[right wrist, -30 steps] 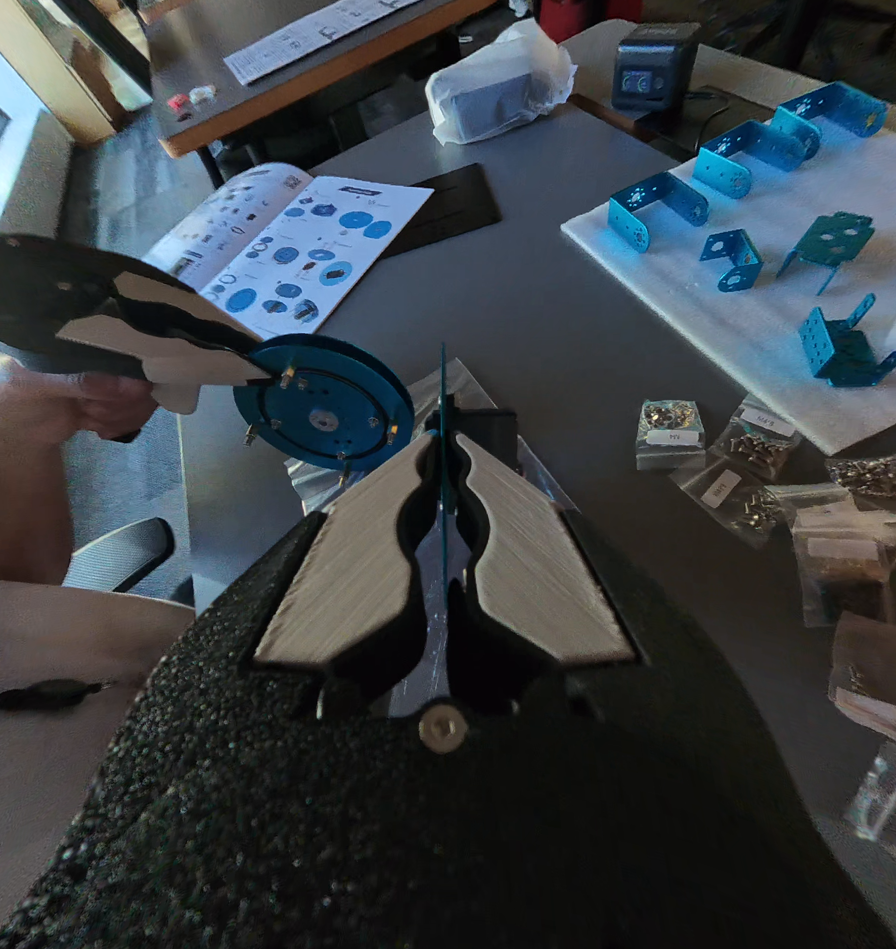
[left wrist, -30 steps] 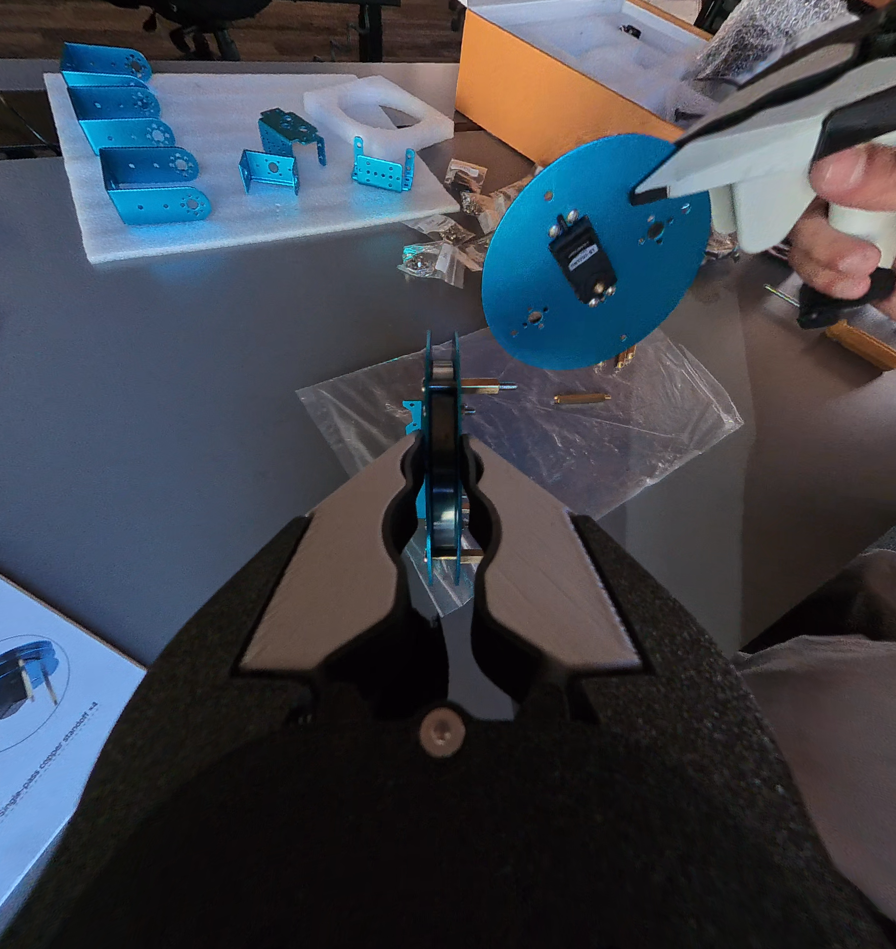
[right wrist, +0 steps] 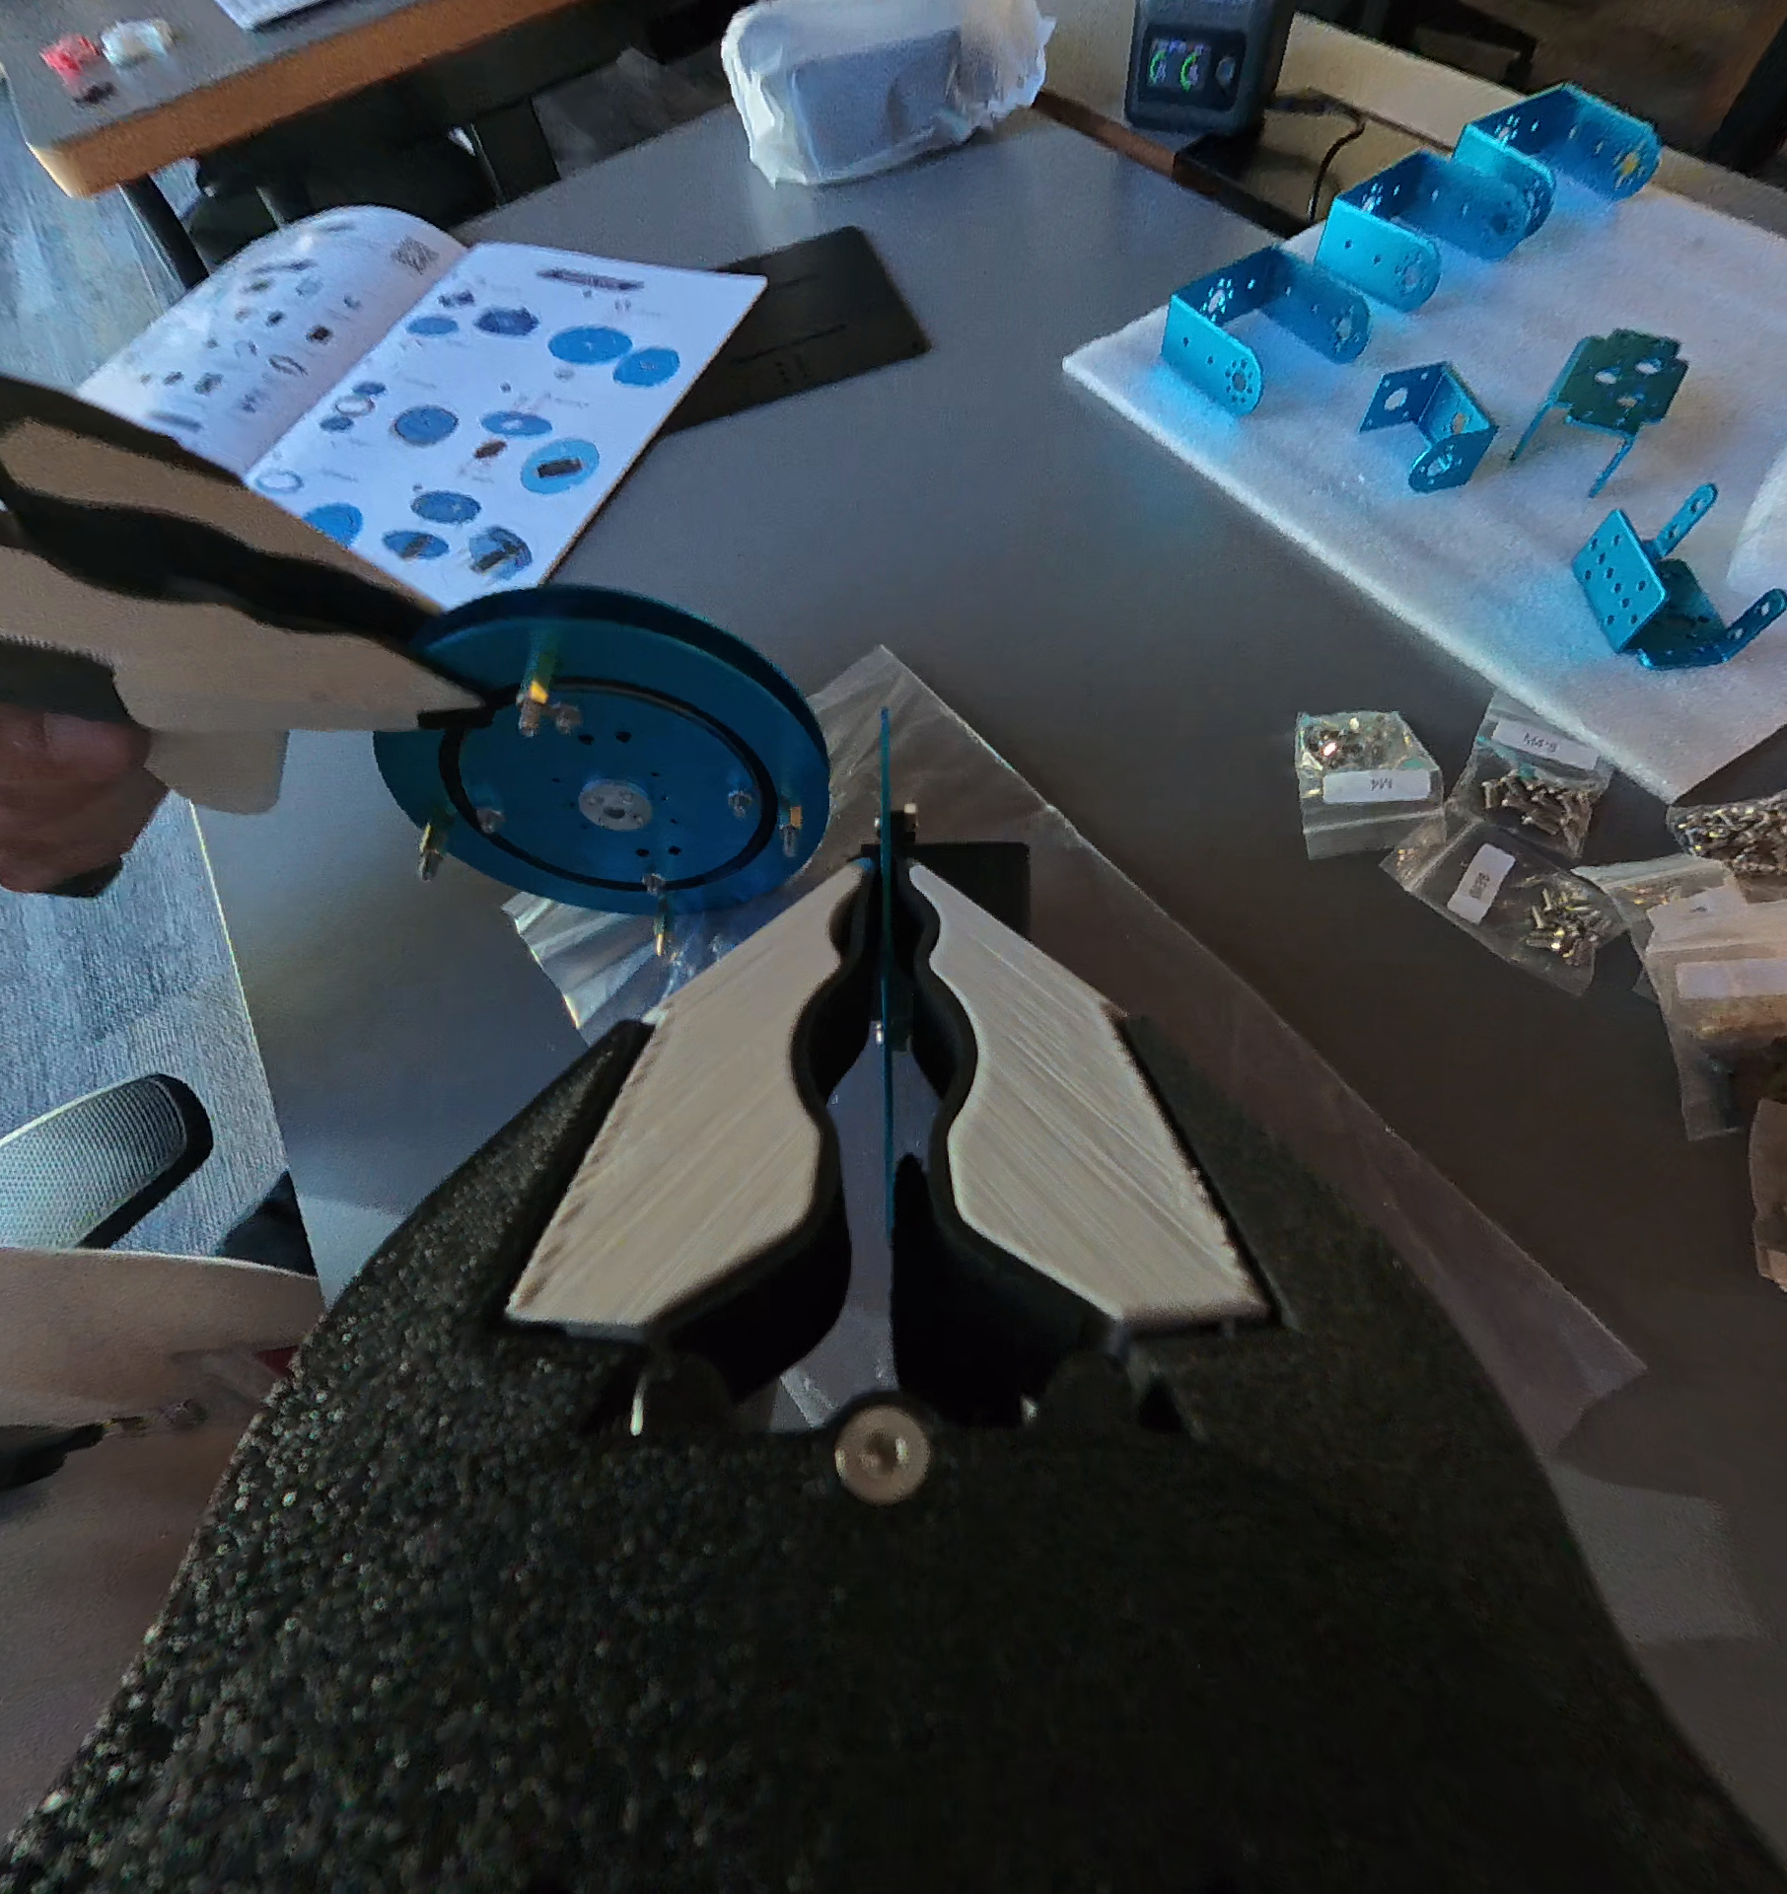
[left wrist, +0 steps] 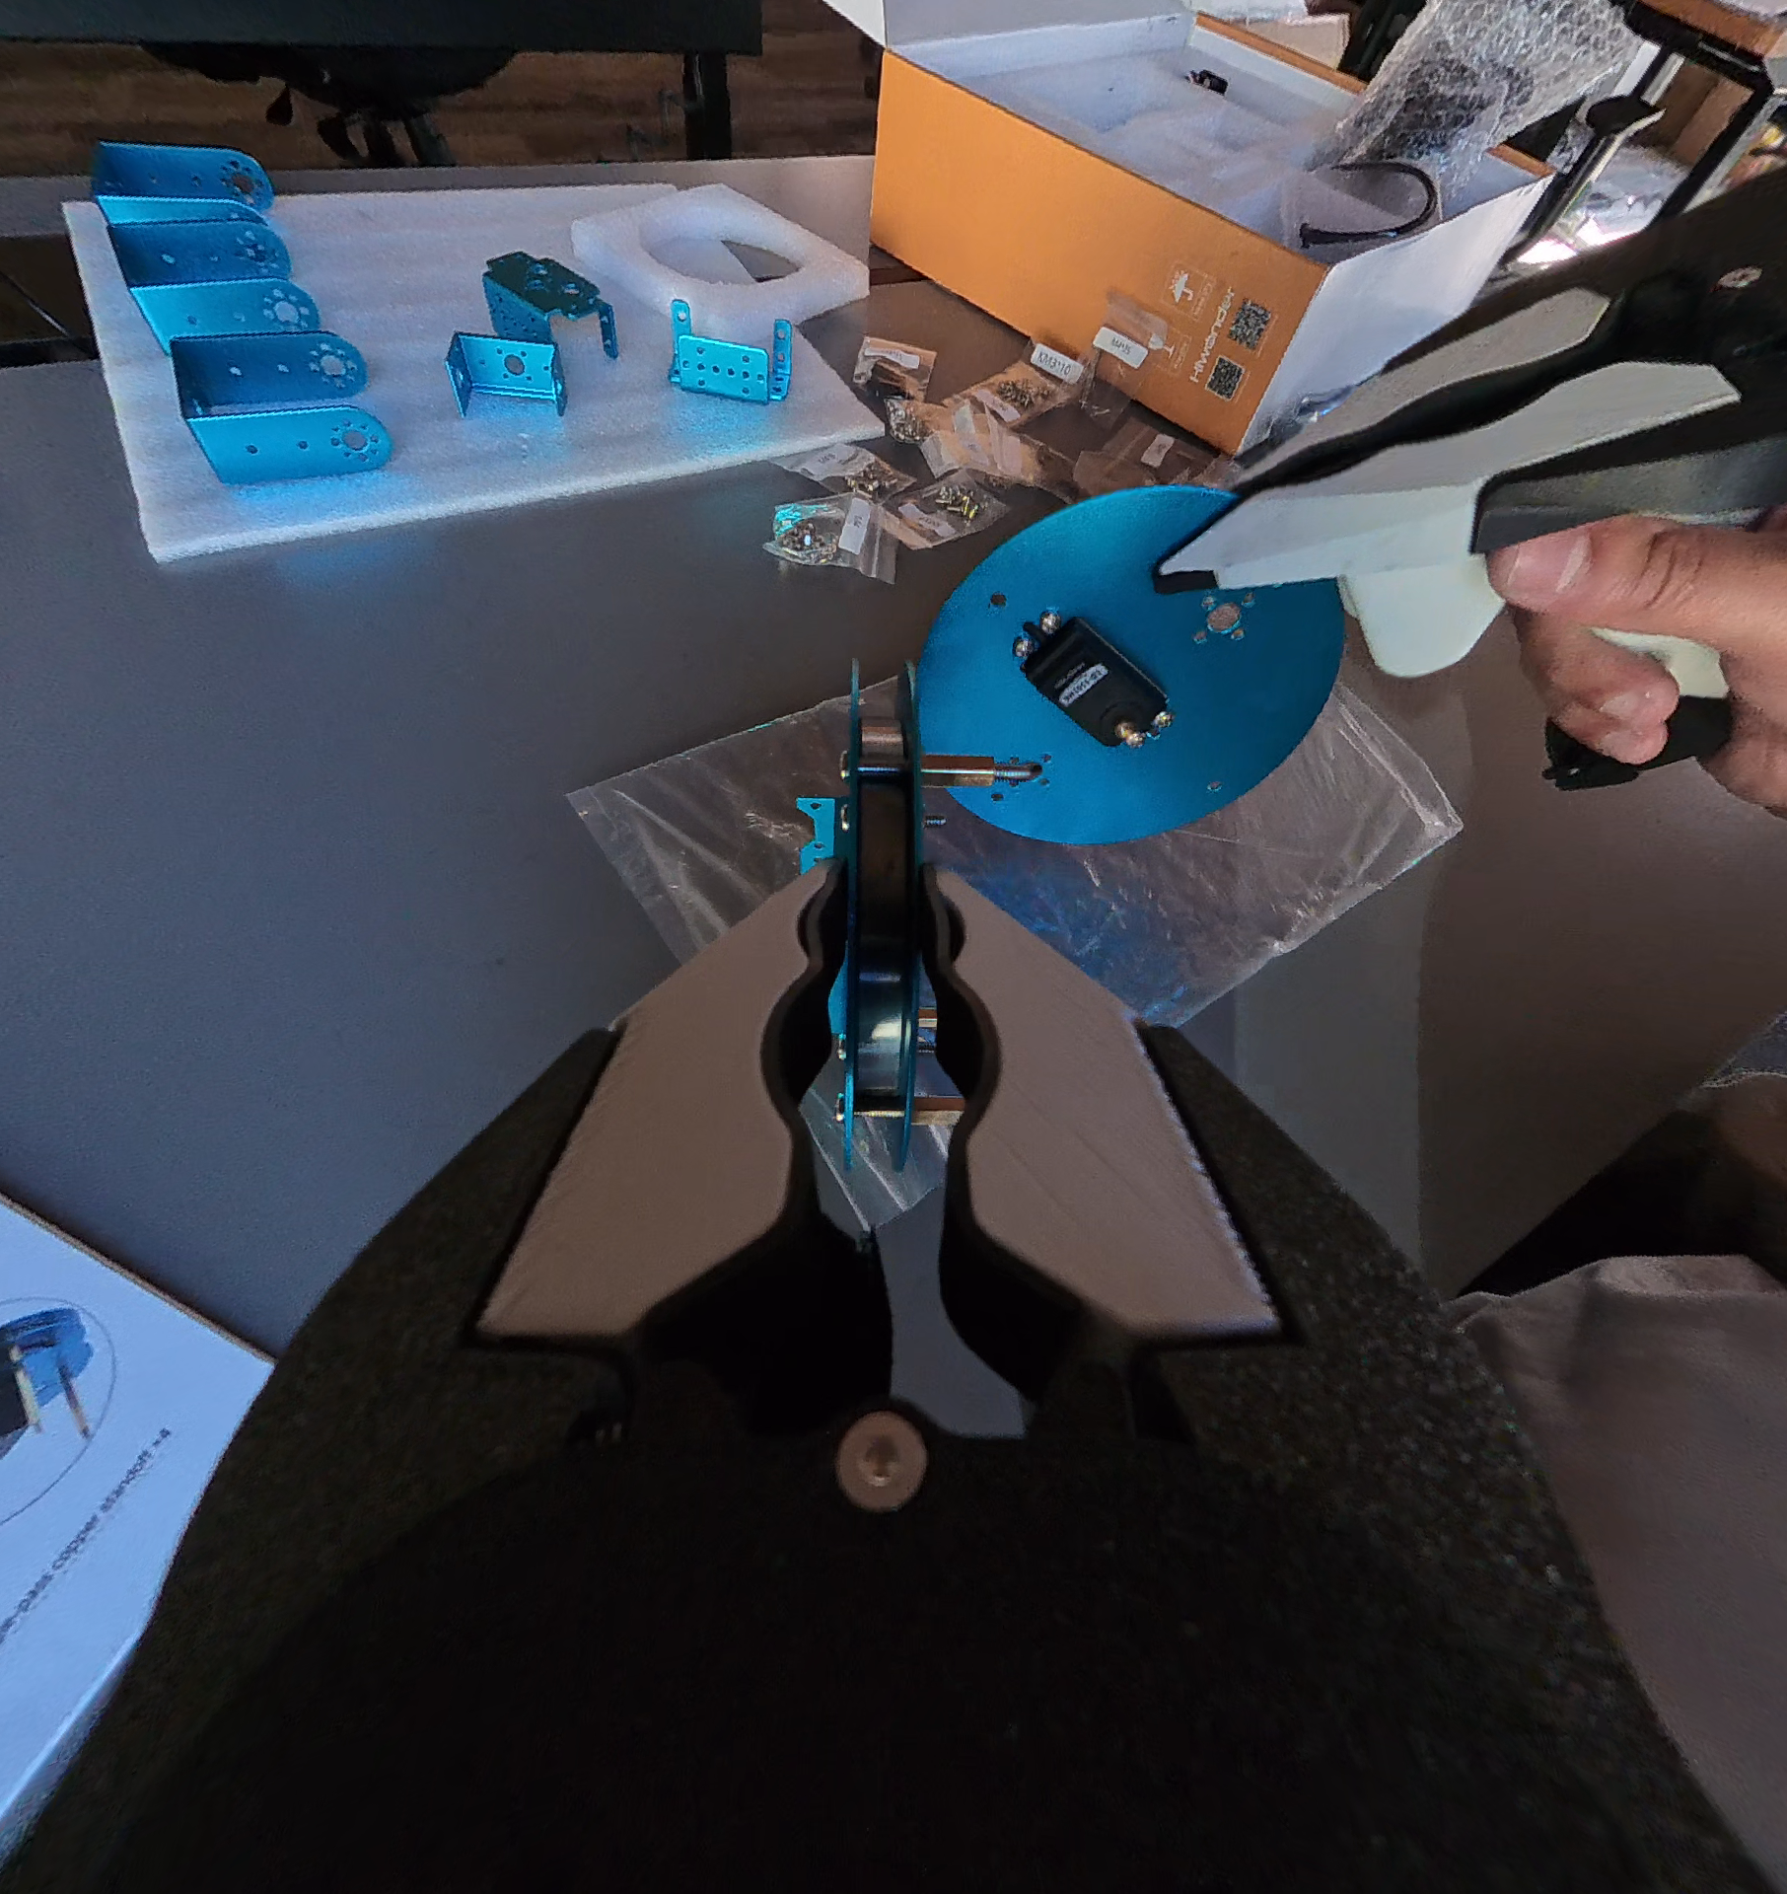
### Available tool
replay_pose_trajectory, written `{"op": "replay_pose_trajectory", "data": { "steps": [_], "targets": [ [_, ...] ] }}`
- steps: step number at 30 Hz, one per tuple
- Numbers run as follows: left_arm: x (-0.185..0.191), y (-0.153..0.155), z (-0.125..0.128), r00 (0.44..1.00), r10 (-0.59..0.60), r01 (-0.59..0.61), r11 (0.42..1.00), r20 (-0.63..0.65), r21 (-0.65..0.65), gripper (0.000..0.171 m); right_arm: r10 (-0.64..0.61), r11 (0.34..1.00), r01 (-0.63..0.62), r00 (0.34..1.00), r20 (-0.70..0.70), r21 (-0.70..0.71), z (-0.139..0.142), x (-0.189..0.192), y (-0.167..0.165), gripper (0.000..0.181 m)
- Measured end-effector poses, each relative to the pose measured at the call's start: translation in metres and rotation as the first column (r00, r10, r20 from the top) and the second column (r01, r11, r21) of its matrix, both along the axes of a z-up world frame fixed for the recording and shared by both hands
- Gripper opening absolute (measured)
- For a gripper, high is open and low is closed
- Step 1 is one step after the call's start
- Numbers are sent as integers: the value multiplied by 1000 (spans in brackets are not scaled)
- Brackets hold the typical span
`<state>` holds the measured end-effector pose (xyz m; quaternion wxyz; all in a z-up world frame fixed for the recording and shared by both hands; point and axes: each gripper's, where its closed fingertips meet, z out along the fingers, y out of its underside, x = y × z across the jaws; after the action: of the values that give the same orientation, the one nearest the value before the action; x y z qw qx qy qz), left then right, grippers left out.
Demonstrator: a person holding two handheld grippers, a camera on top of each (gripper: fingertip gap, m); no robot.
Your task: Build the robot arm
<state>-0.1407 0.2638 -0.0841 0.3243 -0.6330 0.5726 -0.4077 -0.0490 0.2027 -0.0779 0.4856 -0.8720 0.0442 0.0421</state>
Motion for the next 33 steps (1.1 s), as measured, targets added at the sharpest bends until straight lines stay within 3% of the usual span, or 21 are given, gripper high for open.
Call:
{"op": "replay_pose_trajectory", "data": {
  "steps": [5, 24, 33],
  "targets": [
    [-9, -4, -2, 999, 25, -25, 1000, 34, -14, 13, 15, 999, -15, 1000, 0, 33, 6, 1, 3, 0],
    [-19, -2, -5, 998, 6, -3, 998, 57, -56, 13, 63, 998, -64, 997, -51, -14, -10, 15, 22, 0],
    [-18, -3, -5, 999, 3, -1, 999, 47, -45, 13, 88, 995, -90, 994, -66, -35, -11, 19, 5, 0]
  ]
}}
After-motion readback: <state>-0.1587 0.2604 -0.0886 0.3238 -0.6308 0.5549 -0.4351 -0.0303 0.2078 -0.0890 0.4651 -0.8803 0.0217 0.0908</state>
